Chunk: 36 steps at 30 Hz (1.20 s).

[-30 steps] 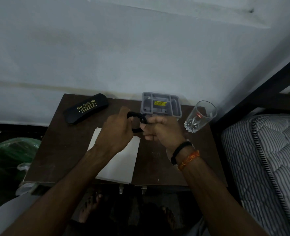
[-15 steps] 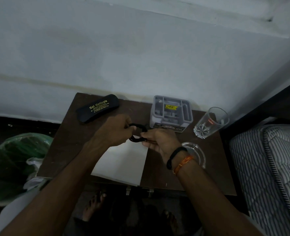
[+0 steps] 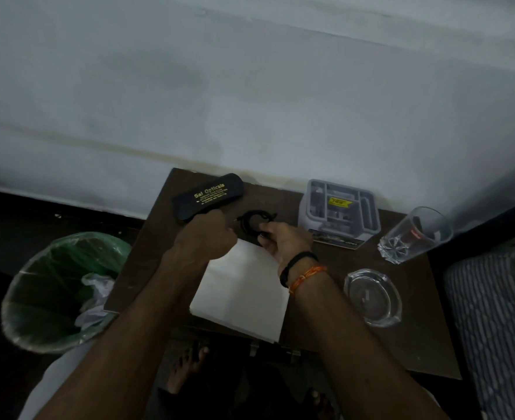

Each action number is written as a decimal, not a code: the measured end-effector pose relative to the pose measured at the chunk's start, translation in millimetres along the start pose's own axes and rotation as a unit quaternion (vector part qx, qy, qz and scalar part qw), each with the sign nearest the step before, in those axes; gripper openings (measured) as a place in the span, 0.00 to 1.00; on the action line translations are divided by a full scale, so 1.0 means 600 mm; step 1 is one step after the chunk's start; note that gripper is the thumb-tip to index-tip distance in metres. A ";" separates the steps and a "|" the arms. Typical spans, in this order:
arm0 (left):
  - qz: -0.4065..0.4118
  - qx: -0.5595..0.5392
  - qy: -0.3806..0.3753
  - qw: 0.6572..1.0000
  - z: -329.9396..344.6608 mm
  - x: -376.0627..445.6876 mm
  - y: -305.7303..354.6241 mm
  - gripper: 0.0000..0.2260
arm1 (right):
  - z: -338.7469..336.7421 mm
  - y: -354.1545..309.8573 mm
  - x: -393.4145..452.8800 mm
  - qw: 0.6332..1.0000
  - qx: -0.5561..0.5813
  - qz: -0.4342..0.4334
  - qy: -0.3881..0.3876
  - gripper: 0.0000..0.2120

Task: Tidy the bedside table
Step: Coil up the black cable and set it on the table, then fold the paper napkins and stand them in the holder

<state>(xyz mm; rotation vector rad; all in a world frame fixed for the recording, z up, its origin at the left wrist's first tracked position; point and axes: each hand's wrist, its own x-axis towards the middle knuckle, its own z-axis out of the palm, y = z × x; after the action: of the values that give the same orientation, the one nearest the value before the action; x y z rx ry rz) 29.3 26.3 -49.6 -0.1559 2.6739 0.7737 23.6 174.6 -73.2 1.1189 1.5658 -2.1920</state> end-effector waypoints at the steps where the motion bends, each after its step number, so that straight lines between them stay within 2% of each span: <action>1: -0.003 0.008 -0.008 1.000 -0.002 0.000 -0.003 0.13 | 0.008 0.001 0.007 1.000 -0.006 -0.002 0.000 0.09; 7: 0.012 0.030 -0.058 0.998 -0.012 0.006 -0.010 0.10 | 0.033 -0.007 0.030 0.999 -0.016 -0.033 -0.007 0.09; 13: 0.029 0.048 -0.097 0.994 -0.010 0.013 -0.016 0.10 | 0.038 -0.011 0.036 0.974 -0.194 -0.113 0.000 0.06; 15: 0.028 0.054 -0.106 0.993 -0.008 0.012 -0.013 0.10 | 0.030 -0.013 0.023 0.942 -0.292 -0.164 0.008 0.07; 18: 0.021 0.052 -0.102 0.993 -0.015 0.011 -0.012 0.11 | 0.009 -0.018 -0.002 0.835 -0.496 -0.236 -0.029 0.10; 20: 0.012 0.042 -0.082 0.996 -0.023 0.011 -0.015 0.11 | -0.008 -0.015 -0.016 0.769 -0.592 -0.231 -0.066 0.19; 23: 0.008 0.030 -0.045 0.999 -0.034 0.008 -0.018 0.11 | -0.030 -0.003 -0.025 0.685 -0.684 -0.236 -0.084 0.35; 26: 0.010 0.017 -0.024 1.000 -0.040 0.001 -0.013 0.11 | -0.048 0.005 -0.026 0.622 -0.736 -0.257 -0.077 0.34; 29: 0.011 0.017 -0.026 0.999 -0.040 -0.006 -0.007 0.11 | -0.059 0.006 -0.028 0.611 -0.738 -0.277 -0.072 0.29; 36: 0.007 0.023 -0.028 0.999 -0.042 -0.006 -0.008 0.12 | -0.067 0.022 -0.041 0.581 -0.731 -0.355 -0.053 0.29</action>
<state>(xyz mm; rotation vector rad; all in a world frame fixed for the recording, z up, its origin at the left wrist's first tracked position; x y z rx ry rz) 26.2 8.7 -30.5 -0.1037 2.6388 0.7105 66.0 198.6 -71.2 -0.2645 2.9002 -0.3062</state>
